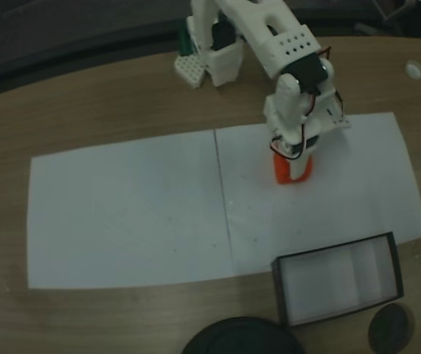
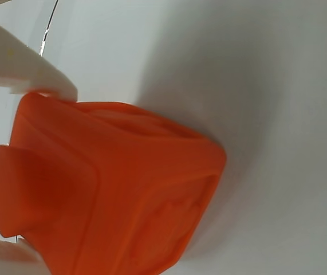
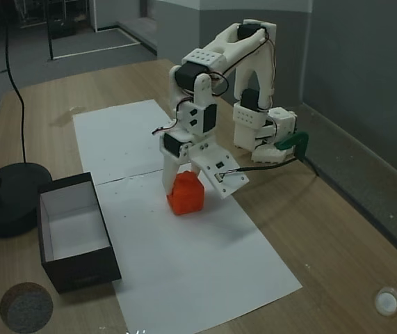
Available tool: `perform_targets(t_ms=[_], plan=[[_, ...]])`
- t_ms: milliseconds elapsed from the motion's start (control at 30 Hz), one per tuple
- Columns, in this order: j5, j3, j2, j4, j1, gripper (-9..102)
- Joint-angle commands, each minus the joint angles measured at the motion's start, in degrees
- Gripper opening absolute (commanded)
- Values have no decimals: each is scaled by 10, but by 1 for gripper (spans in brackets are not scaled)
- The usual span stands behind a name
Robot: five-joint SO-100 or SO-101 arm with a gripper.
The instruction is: Grab a orange square and put it in the box.
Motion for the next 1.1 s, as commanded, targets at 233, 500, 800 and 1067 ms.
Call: perform_targets(t_ms=[233, 500, 800, 1067], plan=[[-1, -323, 3, 117, -4, 11], [-32, -682, -25, 120, -3, 11], [-30, -841, -208, 11, 5, 11], [-29, -910, -364, 10, 14, 11]])
